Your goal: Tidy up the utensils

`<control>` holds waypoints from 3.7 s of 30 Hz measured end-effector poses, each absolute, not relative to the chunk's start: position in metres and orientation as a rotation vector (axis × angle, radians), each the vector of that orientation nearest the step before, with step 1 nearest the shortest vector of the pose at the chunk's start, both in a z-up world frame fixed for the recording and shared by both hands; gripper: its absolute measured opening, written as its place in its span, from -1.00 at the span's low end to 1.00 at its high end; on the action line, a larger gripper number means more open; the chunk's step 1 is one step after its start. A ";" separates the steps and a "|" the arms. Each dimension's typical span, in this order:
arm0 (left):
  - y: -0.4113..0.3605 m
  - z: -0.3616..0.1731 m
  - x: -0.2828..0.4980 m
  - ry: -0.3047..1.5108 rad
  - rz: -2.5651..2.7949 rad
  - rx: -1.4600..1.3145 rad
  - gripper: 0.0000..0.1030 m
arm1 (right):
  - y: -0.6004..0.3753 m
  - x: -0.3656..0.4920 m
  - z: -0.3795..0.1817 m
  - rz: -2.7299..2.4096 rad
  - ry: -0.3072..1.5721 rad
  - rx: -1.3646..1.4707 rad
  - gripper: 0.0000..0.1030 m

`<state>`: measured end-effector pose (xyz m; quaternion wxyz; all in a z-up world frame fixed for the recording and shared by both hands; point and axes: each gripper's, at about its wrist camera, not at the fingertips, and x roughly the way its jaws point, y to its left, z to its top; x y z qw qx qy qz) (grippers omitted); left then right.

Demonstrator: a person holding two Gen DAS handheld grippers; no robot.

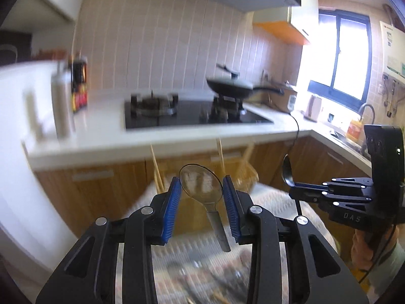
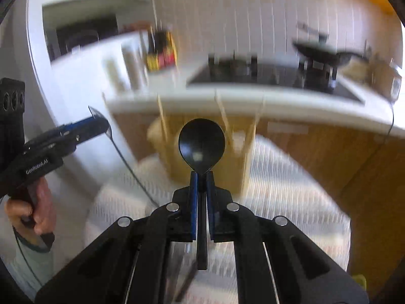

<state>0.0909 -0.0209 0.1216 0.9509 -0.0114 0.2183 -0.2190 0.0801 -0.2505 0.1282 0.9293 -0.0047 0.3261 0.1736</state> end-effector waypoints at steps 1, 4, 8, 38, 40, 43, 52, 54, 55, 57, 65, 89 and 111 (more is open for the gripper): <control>-0.022 0.131 0.093 0.424 -0.438 -0.012 -0.37 | -0.252 0.082 0.133 0.361 0.642 -0.003 -0.90; -0.026 0.156 0.097 0.372 -0.395 0.032 -0.37 | -0.258 0.099 0.152 0.359 0.537 0.019 -0.90; -0.034 0.176 0.108 0.317 -0.326 0.090 -0.37 | -0.256 0.122 0.157 0.338 0.414 0.009 -0.90; -0.028 0.111 0.165 0.399 -0.325 0.050 -0.08 | -0.265 0.172 0.070 0.310 0.451 0.045 -0.48; -0.023 0.113 0.156 0.404 -0.340 0.036 -0.04 | -0.270 0.163 0.070 0.317 0.471 0.058 -0.05; -0.016 0.114 0.142 0.424 -0.375 0.001 0.08 | -0.276 0.148 0.075 0.333 0.477 0.079 0.17; 0.004 0.116 0.107 0.476 -0.441 -0.089 0.18 | -0.271 0.113 0.081 0.340 0.644 0.033 0.17; 0.006 0.114 0.103 0.494 -0.448 -0.097 0.19 | -0.270 0.112 0.077 0.334 0.699 0.031 0.17; 0.006 0.112 0.102 0.513 -0.447 -0.101 0.19 | -0.270 0.112 0.075 0.338 0.718 0.033 0.17; 0.005 0.102 0.104 0.575 -0.446 -0.112 0.23 | -0.267 0.112 0.066 0.344 0.795 0.037 0.17; -0.009 0.027 0.135 0.884 -0.463 -0.153 0.25 | -0.247 0.120 0.003 0.323 1.155 0.003 0.17; -0.073 -0.062 0.179 1.124 -0.403 -0.041 0.02 | -0.209 0.139 -0.075 0.280 1.346 -0.060 -0.26; -0.114 -0.071 0.169 1.111 -0.368 0.082 -0.35 | -0.222 0.100 -0.056 0.328 1.215 -0.173 -0.40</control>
